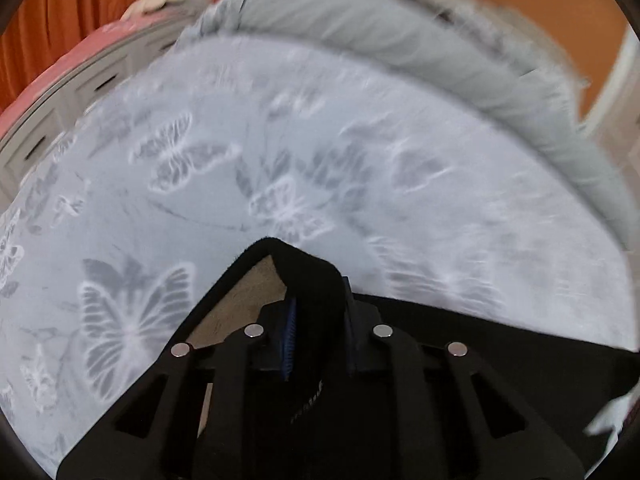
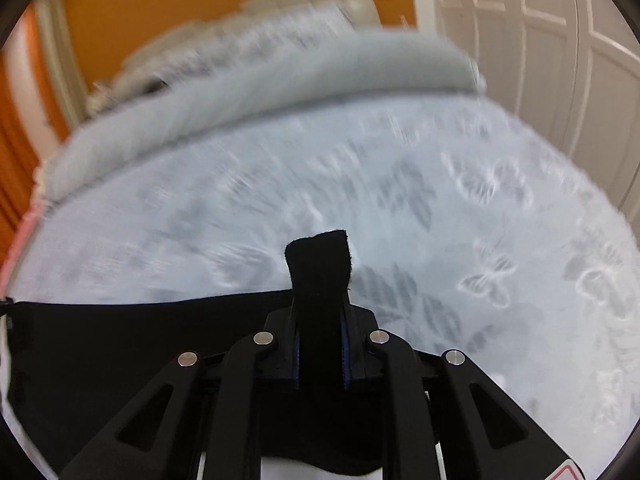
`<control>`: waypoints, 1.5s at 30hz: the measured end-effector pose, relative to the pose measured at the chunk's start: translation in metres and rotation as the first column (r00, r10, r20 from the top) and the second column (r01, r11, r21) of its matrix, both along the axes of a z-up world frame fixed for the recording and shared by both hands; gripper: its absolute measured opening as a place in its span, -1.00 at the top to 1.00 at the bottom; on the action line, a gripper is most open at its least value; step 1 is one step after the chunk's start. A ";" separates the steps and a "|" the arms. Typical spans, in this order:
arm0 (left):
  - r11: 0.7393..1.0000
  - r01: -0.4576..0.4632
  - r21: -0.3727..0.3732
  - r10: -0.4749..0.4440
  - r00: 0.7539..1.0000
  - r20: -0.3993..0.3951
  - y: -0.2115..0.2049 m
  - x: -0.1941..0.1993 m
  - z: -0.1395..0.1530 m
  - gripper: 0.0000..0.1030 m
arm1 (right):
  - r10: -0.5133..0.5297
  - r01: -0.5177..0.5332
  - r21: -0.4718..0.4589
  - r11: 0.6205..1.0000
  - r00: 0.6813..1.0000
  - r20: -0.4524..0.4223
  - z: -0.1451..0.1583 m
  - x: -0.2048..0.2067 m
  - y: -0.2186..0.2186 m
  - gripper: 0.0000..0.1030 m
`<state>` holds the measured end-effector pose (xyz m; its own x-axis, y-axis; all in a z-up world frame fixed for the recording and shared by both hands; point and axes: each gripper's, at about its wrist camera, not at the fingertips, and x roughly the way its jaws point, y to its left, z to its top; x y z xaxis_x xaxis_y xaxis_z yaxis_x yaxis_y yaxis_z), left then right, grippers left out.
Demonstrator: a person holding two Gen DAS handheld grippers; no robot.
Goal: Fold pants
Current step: 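Grasp the black pants' waistband corners with both grippers and lift them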
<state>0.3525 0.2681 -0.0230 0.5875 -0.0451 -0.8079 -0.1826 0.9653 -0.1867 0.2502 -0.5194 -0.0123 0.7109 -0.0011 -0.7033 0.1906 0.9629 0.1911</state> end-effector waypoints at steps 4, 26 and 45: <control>0.993 0.098 -0.058 -0.089 0.985 0.144 0.002 -0.094 0.060 0.66 | 0.076 -0.073 -0.026 0.997 0.992 0.097 0.050 -0.078 0.013 0.76; 0.909 -0.097 -0.406 0.084 0.995 -0.050 0.036 -0.243 -0.022 -0.91 | -0.030 0.029 0.020 0.999 0.997 0.077 0.035 -0.286 0.052 -0.43; 0.979 -0.144 -0.147 0.132 0.987 -0.089 0.049 -0.256 -0.001 0.60 | -0.239 0.242 0.125 0.962 0.970 -0.032 0.012 -0.303 0.065 -0.64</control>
<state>0.0960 0.3171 -0.0241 0.5320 -0.0942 -0.8415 -0.3315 0.8913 -0.3094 -0.0524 -0.4549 -0.0002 0.6887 -0.0807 -0.7205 0.4177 0.8564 0.3034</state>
